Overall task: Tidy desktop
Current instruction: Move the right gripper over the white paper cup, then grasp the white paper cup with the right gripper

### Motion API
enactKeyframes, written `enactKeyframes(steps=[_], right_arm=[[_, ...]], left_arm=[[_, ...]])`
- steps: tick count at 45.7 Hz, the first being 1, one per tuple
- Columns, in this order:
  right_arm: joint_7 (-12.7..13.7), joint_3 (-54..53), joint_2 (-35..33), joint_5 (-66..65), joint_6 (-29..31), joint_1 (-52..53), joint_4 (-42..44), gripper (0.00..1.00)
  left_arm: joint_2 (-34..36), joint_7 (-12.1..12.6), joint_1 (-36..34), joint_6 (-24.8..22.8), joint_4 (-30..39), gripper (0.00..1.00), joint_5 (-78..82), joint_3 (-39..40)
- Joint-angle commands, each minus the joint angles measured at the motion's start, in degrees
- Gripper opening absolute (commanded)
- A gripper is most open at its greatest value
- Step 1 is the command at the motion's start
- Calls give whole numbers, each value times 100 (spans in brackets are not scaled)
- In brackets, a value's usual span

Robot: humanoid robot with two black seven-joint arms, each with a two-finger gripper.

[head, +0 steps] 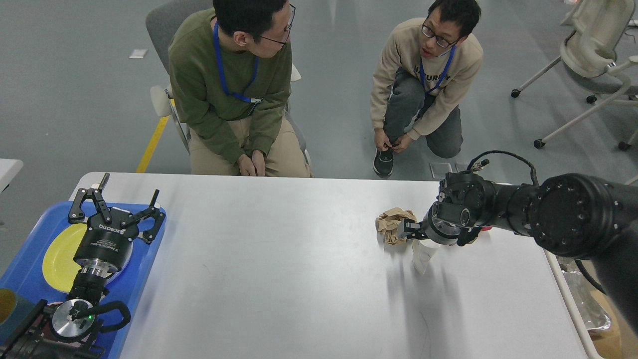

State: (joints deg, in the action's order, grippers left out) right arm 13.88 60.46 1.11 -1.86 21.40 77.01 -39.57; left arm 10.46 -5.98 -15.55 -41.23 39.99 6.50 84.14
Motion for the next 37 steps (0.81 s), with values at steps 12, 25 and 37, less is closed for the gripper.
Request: enactKeyframes(steps=[12, 25, 37], right_arm=[[0, -43, 29, -51, -303, -423, 389, 98], [0, -52, 38, -60, -453, -529, 389, 90], [0, -70, 29, -16, -453, -538, 371, 46]], left_arm=[[0, 0, 8, 0, 0, 96, 0, -3], [0, 0, -1, 0, 0, 96, 0, -3], [0, 0, 8, 0, 0, 96, 0, -3]])
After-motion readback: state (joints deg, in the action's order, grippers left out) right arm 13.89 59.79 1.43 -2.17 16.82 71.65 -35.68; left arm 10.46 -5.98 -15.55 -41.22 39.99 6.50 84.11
